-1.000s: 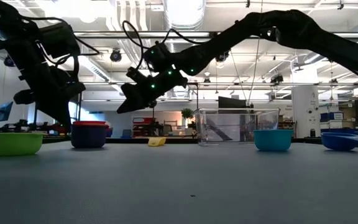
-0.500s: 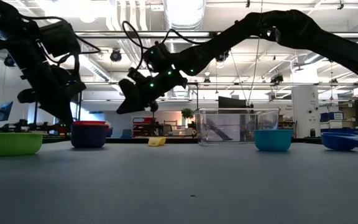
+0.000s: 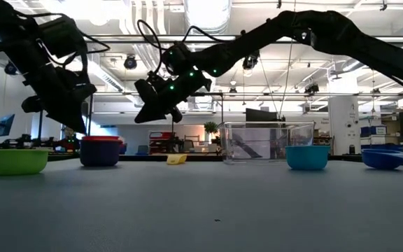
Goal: Nest measuring cups in basket
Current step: Stack the red measuring cup on top of the orange measuring cup
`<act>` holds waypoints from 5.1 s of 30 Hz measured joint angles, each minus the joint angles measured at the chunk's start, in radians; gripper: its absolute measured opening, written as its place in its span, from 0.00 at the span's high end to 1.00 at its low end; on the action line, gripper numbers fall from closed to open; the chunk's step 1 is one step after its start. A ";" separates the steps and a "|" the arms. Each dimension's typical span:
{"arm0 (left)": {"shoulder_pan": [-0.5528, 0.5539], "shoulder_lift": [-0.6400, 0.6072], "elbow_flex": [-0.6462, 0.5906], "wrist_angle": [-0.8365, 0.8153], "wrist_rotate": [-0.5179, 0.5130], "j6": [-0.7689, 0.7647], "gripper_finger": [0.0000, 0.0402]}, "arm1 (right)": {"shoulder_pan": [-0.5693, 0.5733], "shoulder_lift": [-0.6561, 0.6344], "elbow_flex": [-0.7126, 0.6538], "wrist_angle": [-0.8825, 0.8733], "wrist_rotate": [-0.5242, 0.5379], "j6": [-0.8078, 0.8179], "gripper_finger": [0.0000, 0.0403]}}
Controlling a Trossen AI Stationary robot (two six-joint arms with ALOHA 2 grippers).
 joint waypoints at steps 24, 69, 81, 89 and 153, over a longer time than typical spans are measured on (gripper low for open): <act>0.000 -0.088 0.001 -0.008 0.008 0.007 1.00 | 0.000 0.003 -0.006 0.002 0.009 0.006 0.98; 0.000 0.020 -0.018 0.024 -0.098 -0.011 1.00 | 0.017 0.006 -0.057 0.010 0.004 0.058 0.98; 0.000 0.052 -0.070 0.195 -0.033 0.026 1.00 | 0.016 0.006 -0.057 0.013 0.005 0.055 0.98; 0.000 0.035 -0.034 0.198 -0.018 0.106 1.00 | 0.009 0.006 -0.056 0.023 -0.056 0.061 0.98; 0.002 -0.008 -0.081 0.077 -0.096 0.118 1.00 | 0.061 0.058 -0.179 0.336 -0.002 0.114 0.98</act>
